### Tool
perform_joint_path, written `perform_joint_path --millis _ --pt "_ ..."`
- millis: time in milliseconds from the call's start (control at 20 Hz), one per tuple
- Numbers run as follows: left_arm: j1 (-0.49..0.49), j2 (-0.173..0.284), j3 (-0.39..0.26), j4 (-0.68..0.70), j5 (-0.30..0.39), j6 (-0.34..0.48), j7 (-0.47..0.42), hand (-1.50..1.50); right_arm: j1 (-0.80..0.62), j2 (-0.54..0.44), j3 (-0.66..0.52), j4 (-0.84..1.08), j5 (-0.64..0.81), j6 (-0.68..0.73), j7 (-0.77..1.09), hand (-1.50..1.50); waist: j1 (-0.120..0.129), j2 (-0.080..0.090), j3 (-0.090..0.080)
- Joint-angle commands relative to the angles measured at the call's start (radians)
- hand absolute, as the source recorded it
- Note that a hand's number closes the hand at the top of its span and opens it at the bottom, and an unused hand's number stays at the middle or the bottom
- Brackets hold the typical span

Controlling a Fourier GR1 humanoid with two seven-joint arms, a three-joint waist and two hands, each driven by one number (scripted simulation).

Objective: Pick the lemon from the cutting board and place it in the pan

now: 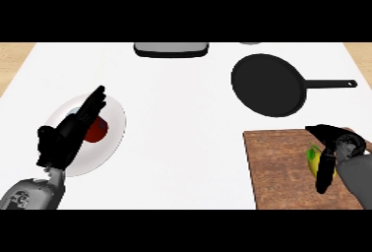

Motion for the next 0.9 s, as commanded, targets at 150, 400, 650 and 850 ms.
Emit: perform_joint_path --millis 150,400,650,850 --pt "-0.015 -0.051 -0.002 0.028 -0.032 -0.019 0.002 0.0 -0.049 0.036 0.034 0.12 0.071 0.052 -0.148 1.5 0.005 0.004 0.001" --pt "0.016 -0.044 0.031 0.018 -0.044 -0.03 -0.019 0.0 0.013 0.07 0.03 0.074 0.096 0.033 -0.131 1.5 0.001 0.002 0.001" --pt "-0.001 -0.041 0.054 0.023 -0.043 -0.063 0.002 0.0 0.084 0.026 -0.012 -0.089 0.103 0.053 -0.127 1.5 -0.009 -0.001 0.0" --pt "0.039 -0.062 0.062 -0.004 -0.056 -0.071 -0.014 0.0 -0.01 0.014 -0.059 -0.028 0.167 0.004 -0.217 1.5 0.001 0.002 0.001"
